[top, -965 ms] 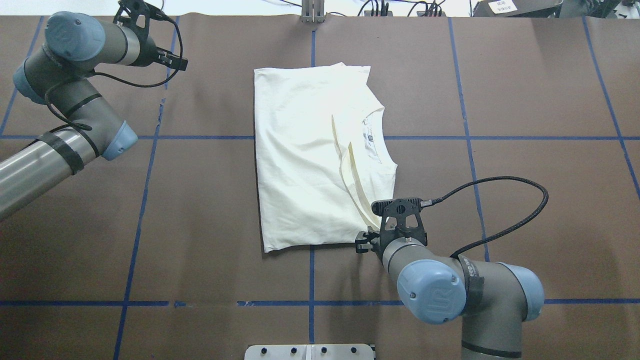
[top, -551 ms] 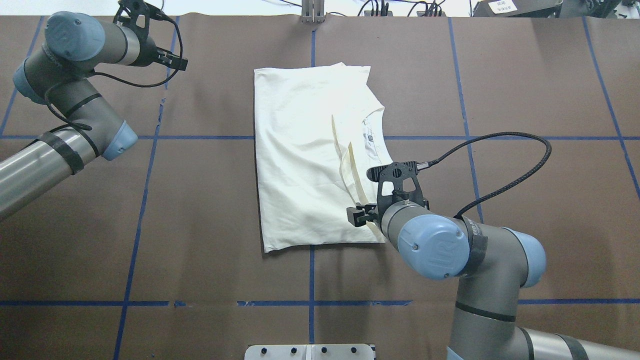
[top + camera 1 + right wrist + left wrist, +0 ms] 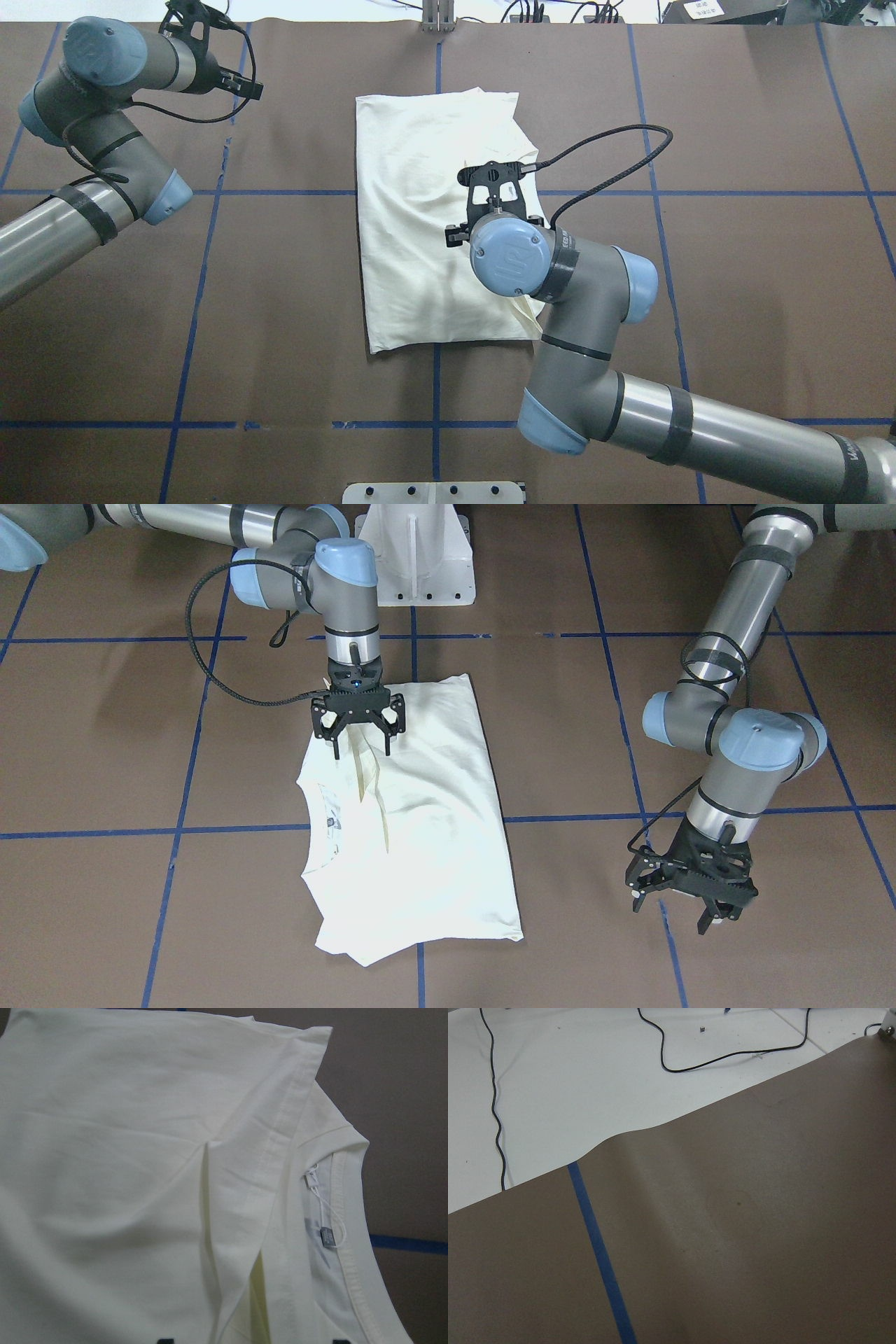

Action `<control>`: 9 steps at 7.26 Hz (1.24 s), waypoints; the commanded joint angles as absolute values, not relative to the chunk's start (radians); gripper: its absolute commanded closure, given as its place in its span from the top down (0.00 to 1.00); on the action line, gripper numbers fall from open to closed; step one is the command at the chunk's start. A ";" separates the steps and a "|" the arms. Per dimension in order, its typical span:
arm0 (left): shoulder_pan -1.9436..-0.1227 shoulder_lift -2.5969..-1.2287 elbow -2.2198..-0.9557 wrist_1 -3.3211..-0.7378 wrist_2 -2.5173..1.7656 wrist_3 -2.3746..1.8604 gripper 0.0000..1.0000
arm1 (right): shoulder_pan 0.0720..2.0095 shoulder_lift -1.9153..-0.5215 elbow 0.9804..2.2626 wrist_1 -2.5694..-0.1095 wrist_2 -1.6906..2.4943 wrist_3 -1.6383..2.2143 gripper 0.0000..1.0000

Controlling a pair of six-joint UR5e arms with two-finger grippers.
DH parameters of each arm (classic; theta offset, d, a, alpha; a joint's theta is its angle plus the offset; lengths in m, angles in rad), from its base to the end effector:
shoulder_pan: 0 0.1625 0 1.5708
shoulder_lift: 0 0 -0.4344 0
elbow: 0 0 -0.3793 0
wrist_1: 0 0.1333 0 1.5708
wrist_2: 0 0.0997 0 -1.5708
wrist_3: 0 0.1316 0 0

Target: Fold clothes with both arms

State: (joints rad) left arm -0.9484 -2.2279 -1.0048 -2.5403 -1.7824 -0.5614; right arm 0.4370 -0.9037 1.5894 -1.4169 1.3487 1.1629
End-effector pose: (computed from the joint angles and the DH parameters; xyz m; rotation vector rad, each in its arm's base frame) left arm 0.3829 -0.7149 0.4478 0.7706 0.7488 0.1672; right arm -0.5877 -0.4536 0.2751 0.5334 -0.6771 0.1205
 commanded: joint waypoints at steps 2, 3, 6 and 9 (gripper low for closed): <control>-0.945 -2.223 -1.005 -2.540 -1.786 -0.561 1.00 | 0.465 -0.858 1.491 -1.413 1.355 1.167 0.45; -0.946 -2.221 -1.003 -2.539 -1.786 -0.561 1.00 | 0.466 -0.853 1.480 -1.407 1.355 1.167 0.43; -0.945 -2.221 -1.003 -2.539 -1.786 -0.561 1.00 | 0.465 -0.839 1.464 -1.374 1.355 1.193 0.36; -0.945 -2.221 -1.003 -2.540 -1.786 -0.561 1.00 | 0.465 -0.833 1.433 -1.347 1.351 1.216 0.16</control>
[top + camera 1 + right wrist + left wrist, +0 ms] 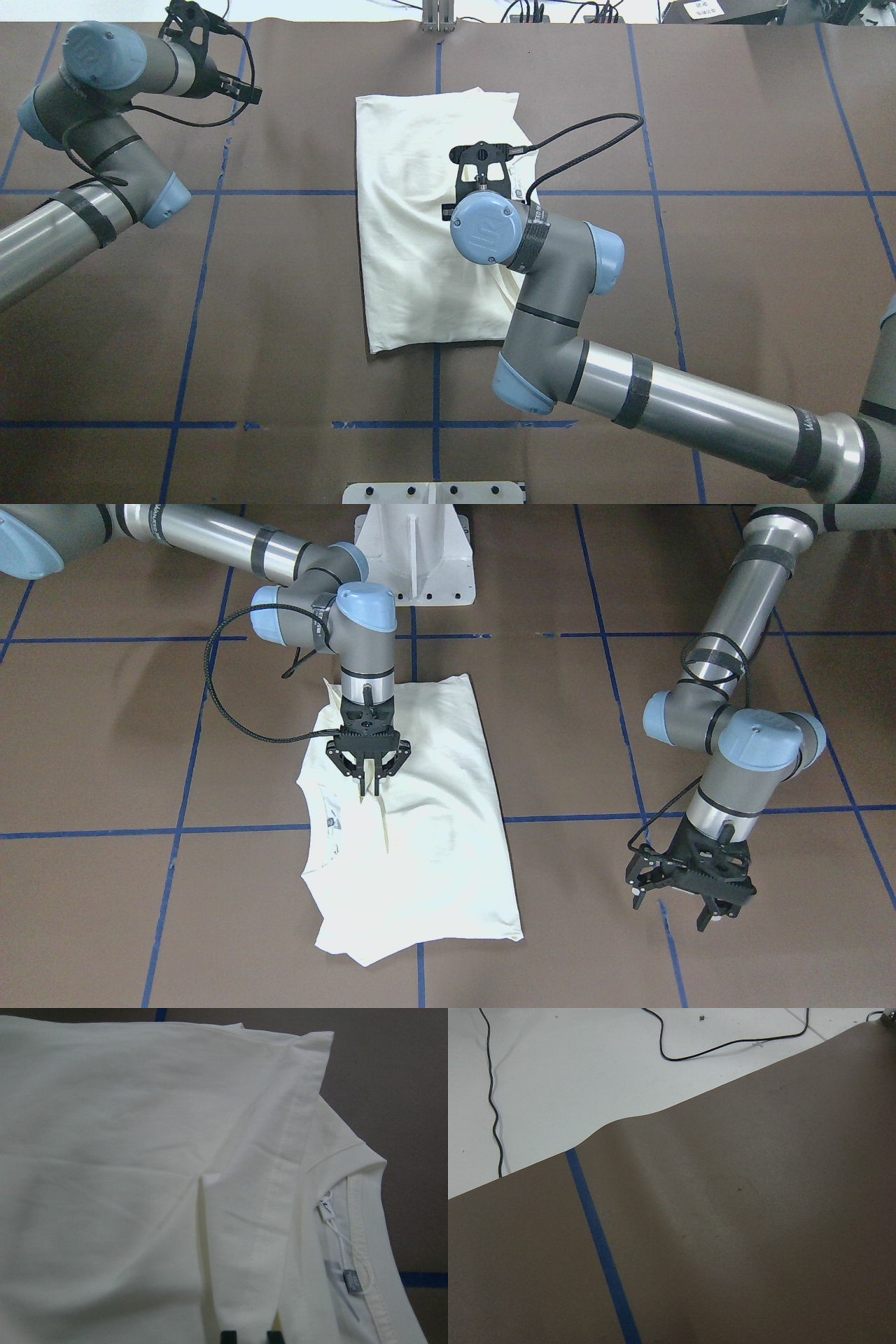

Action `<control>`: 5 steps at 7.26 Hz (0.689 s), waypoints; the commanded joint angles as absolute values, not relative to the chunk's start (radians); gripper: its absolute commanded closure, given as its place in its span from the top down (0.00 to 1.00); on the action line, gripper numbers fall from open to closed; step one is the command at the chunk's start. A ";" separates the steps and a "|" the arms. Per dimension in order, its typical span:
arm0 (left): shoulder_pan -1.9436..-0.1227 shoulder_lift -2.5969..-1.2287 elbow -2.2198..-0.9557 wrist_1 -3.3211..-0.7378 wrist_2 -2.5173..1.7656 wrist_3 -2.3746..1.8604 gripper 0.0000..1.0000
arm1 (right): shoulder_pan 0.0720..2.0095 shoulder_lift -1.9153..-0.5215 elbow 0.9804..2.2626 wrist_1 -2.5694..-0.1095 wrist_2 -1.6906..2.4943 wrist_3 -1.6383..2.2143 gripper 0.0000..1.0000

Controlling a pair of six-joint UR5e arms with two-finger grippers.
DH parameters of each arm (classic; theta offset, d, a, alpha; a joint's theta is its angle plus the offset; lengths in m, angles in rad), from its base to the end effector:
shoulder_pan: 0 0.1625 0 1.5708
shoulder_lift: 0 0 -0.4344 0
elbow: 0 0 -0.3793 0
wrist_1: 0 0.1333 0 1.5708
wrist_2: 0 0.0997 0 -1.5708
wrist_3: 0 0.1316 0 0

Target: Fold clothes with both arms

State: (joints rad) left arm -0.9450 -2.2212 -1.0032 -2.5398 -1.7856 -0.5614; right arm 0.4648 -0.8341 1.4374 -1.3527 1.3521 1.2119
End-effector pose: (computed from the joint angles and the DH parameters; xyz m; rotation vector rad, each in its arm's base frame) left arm 0.3845 -0.7118 0.4540 0.7601 0.7479 0.1711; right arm -0.6123 -0.4881 0.2836 0.5171 -0.6679 0.1893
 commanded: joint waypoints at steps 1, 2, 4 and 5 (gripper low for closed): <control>-0.946 -2.221 -1.003 -2.540 -1.786 -0.561 1.00 | 0.465 -0.831 1.433 -1.347 1.351 1.215 0.00; -0.945 -2.221 -1.003 -2.539 -1.786 -0.561 1.00 | 0.465 -0.836 1.433 -1.348 1.351 1.203 0.00; -0.943 -2.221 -1.003 -2.540 -1.786 -0.560 1.00 | 0.482 -0.848 1.442 -1.354 1.354 1.193 0.00; -0.943 -2.221 -1.003 -2.540 -1.786 -0.561 1.00 | 0.495 -0.857 1.451 -1.355 1.355 1.169 0.00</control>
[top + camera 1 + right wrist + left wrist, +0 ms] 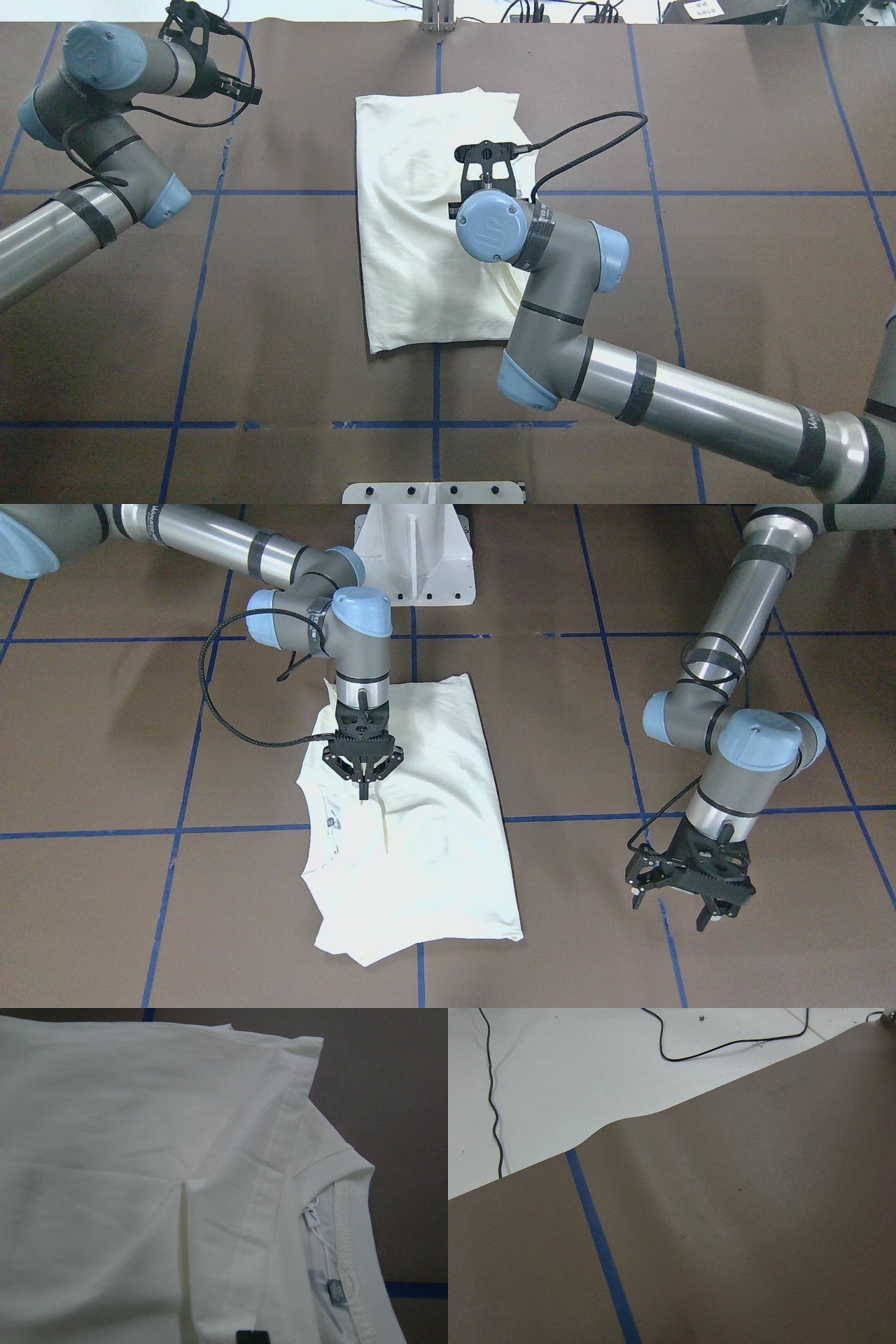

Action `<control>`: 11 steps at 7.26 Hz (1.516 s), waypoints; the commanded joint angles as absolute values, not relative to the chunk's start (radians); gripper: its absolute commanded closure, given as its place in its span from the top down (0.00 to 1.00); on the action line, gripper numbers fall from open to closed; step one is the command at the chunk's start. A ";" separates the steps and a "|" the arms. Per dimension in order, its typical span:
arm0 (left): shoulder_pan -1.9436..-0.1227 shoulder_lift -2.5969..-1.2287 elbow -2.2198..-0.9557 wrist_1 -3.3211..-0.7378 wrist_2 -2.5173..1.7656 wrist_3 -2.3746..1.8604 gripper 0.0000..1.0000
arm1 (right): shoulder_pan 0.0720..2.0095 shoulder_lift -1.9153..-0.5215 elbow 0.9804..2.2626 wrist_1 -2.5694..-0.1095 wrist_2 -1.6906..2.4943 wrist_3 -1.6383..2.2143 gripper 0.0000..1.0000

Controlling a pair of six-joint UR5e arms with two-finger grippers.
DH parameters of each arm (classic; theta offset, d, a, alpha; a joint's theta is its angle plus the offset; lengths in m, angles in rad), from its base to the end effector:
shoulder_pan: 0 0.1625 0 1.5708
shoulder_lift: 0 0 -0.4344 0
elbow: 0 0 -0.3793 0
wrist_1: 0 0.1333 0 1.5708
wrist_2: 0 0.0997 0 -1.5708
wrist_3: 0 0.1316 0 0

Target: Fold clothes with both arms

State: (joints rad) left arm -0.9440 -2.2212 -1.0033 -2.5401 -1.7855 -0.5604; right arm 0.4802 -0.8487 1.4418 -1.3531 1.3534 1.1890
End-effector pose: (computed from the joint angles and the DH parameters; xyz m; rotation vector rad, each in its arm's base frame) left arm 0.3852 -0.7114 0.4539 0.7606 0.7480 0.1729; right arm -0.6024 -0.4961 0.2927 0.5245 -0.6486 0.1808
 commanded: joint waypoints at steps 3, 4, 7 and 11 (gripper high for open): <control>-0.942 -2.221 -1.003 -2.542 -1.786 -0.561 1.00 | 0.509 -0.943 1.502 -1.347 1.351 1.131 0.00; -0.942 -2.221 -1.003 -2.543 -1.786 -0.561 1.00 | 0.511 -0.954 1.502 -1.347 1.348 1.131 0.00; -0.942 -2.217 -1.003 -2.543 -1.786 -0.561 1.00 | 0.517 -0.969 1.503 -1.344 1.347 1.129 0.68; -0.942 -2.218 -1.012 -2.545 -1.786 -0.561 1.00 | 0.621 -0.913 1.534 -1.344 1.496 1.086 1.00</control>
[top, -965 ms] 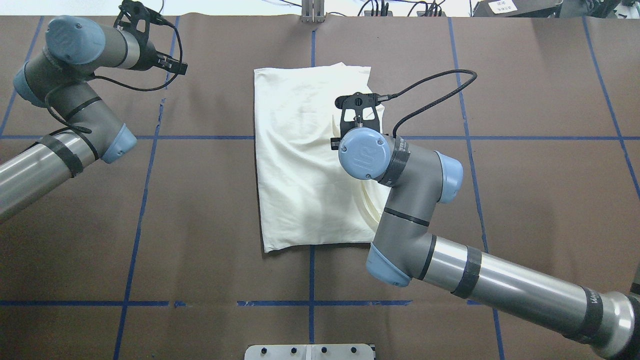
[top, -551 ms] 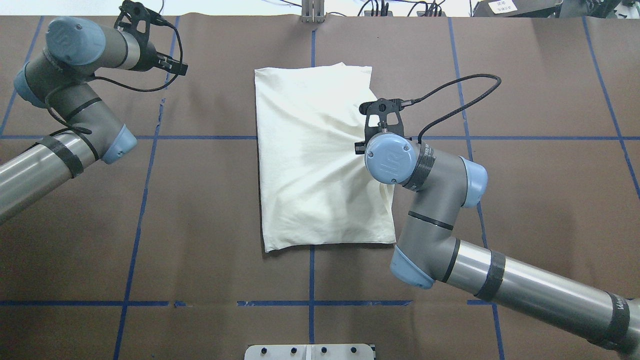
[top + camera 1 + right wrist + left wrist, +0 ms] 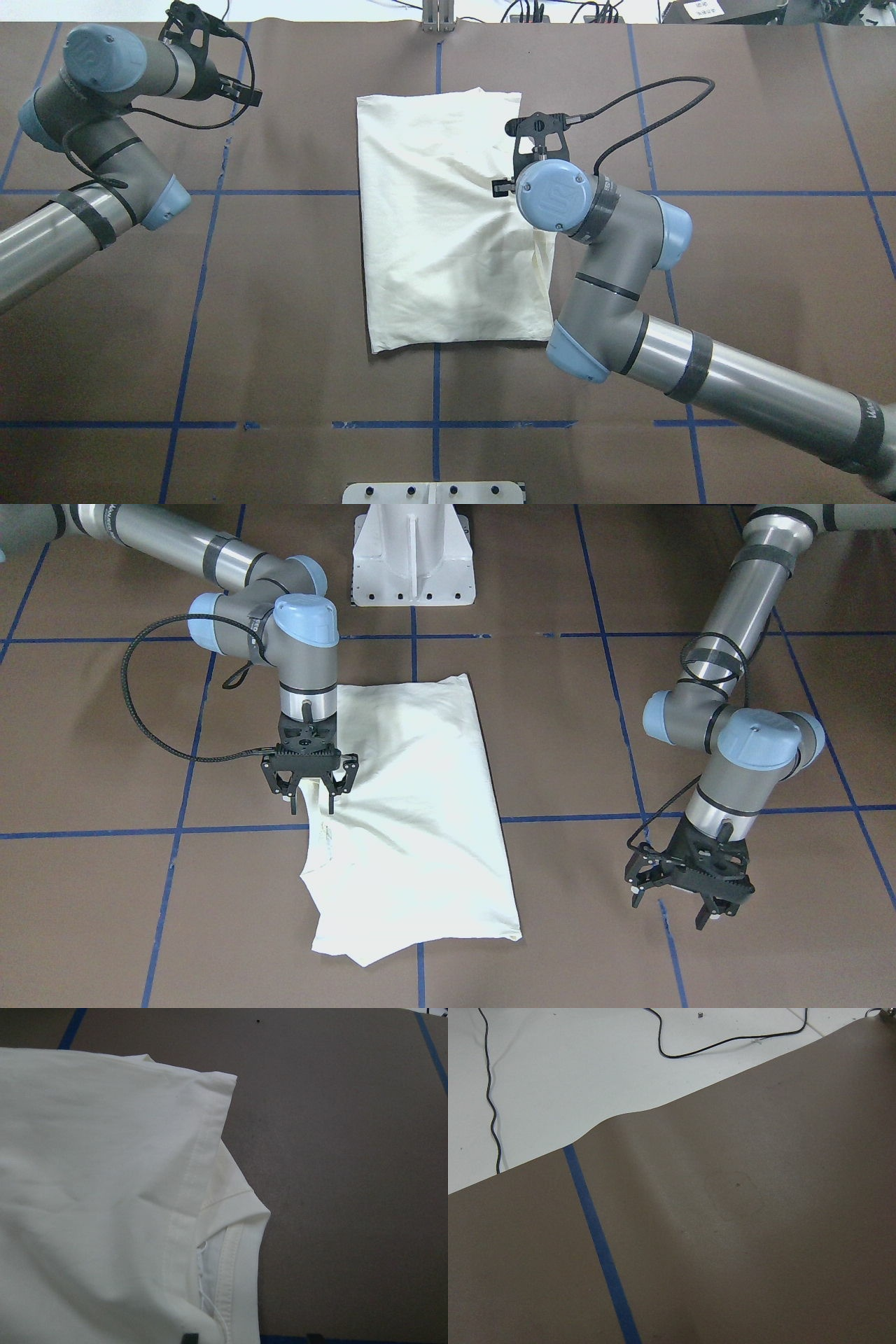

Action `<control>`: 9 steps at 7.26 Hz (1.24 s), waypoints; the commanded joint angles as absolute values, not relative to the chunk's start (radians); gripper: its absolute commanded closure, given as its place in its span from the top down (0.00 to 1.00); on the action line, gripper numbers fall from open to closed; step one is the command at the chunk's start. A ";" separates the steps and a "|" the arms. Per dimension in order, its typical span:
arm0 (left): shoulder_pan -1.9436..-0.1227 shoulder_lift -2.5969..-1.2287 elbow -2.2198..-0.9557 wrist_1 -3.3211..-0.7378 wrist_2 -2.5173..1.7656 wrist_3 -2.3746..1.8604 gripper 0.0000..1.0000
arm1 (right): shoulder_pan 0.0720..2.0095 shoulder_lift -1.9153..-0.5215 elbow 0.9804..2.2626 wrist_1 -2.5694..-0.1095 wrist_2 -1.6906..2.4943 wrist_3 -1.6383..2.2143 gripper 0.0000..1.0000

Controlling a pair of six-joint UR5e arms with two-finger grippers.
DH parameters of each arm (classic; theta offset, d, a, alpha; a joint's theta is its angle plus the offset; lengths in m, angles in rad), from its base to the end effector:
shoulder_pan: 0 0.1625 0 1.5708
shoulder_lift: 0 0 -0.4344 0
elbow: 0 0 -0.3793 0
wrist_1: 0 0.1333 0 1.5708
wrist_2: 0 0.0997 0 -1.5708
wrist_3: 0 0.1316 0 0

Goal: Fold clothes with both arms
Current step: 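Lift the right gripper off the shirt while the left gripper moves toward the robot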

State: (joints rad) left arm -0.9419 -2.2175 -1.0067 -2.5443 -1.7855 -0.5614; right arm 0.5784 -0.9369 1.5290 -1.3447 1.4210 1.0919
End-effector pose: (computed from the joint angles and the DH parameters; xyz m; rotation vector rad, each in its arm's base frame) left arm 0.3859 -0.7095 0.4544 0.7627 0.7513 0.1743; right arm -0.5320 -0.5300 0.3170 0.5344 -0.6344 0.1550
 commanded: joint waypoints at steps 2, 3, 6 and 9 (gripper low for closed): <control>-0.939 -2.217 -1.076 -2.543 -1.792 -0.648 1.00 | 0.670 -0.902 1.531 -1.227 1.651 1.100 1.00; -0.934 -2.192 -1.122 -2.545 -1.845 -0.672 1.00 | 0.670 -0.917 1.532 -1.169 1.678 1.141 1.00; -0.838 -2.076 -1.389 -2.531 -1.864 -0.959 1.00 | 0.635 -1.139 1.670 -0.944 1.686 1.406 1.00; -0.625 -1.892 -1.677 -2.530 -1.783 -1.265 1.00 | 0.527 -1.380 1.920 -0.940 1.558 1.694 0.99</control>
